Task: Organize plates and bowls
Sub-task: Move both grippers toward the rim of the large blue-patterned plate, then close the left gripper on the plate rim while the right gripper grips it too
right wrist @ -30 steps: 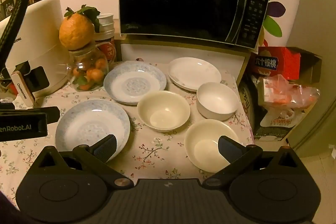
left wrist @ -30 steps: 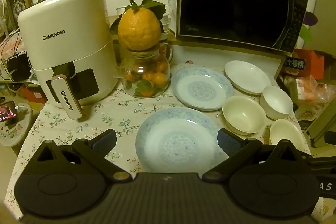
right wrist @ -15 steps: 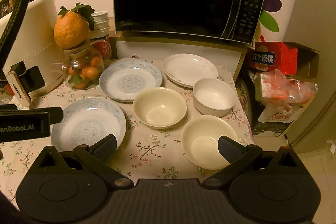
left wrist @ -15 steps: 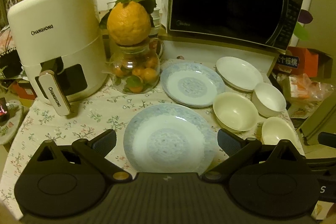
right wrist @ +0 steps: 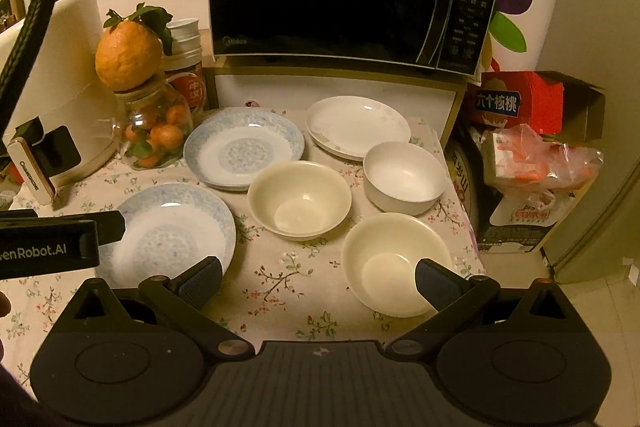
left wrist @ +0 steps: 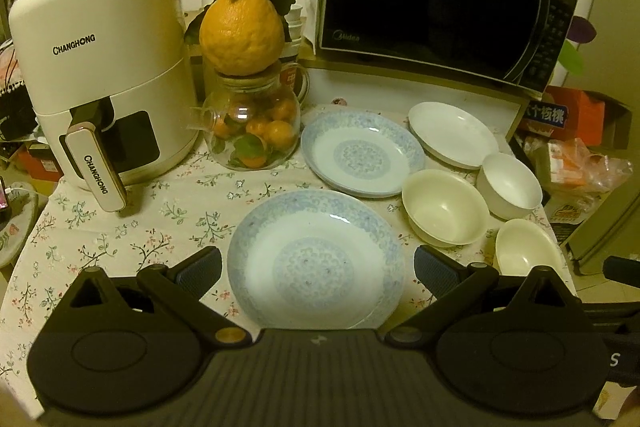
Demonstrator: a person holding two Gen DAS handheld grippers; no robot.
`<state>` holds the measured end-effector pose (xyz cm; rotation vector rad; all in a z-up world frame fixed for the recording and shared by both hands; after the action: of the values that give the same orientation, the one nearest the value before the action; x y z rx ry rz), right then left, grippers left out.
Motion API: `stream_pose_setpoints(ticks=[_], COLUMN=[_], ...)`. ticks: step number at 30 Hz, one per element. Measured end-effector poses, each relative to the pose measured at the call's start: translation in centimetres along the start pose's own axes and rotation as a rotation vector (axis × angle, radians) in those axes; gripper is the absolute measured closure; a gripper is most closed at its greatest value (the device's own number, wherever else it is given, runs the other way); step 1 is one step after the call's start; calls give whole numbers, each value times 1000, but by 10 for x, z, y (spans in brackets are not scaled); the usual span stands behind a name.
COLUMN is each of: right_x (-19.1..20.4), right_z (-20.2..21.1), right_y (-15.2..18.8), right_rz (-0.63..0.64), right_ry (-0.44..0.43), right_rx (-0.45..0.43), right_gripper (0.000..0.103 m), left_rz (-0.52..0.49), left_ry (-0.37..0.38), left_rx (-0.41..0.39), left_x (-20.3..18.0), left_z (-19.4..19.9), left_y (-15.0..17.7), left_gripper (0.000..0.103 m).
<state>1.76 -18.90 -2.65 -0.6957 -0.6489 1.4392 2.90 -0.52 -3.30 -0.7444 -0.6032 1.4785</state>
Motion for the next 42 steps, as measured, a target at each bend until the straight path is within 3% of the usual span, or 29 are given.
stream_pose_setpoints(ticks=[10,20,25,30,37,42], right_x=[1,2,7,22,43,51], right_z=[-6,-20,-34,-46,-84,-110], right_y=[0,5,8,8,6,8], right_rz=[-4,-14,-61,-45,-97,-80], right_ry=[1,15,-25,-68,-158,-148], right_rx=[21,57,117,140,210,226], right_gripper=[2,2,2,6,14,19], left_rz=[10,56,92,148,97,126], left_ry=[12,21,-18,-74,-133,-126], left_rx=[-9,55,92,131,135,194], left_x=[0,12,31,53,73,82], left_z=[-5,-22,-32,-47,-81,-101], left_y=[-3,-2,-3,-1,-3,5], left_gripper=[1,2,4,13,24,47])
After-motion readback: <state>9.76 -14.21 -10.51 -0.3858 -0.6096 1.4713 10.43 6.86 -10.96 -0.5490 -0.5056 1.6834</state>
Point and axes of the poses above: each gripper's, at about its wrist camera, not at the fingertips, and z roughly against the way its jaws point, x to its left, y to its underside, the point moved 3 cm from there along -z, roughly the way its jaws point, and after that the axes turned 6 degrees about -x, right-handed, at the moved point
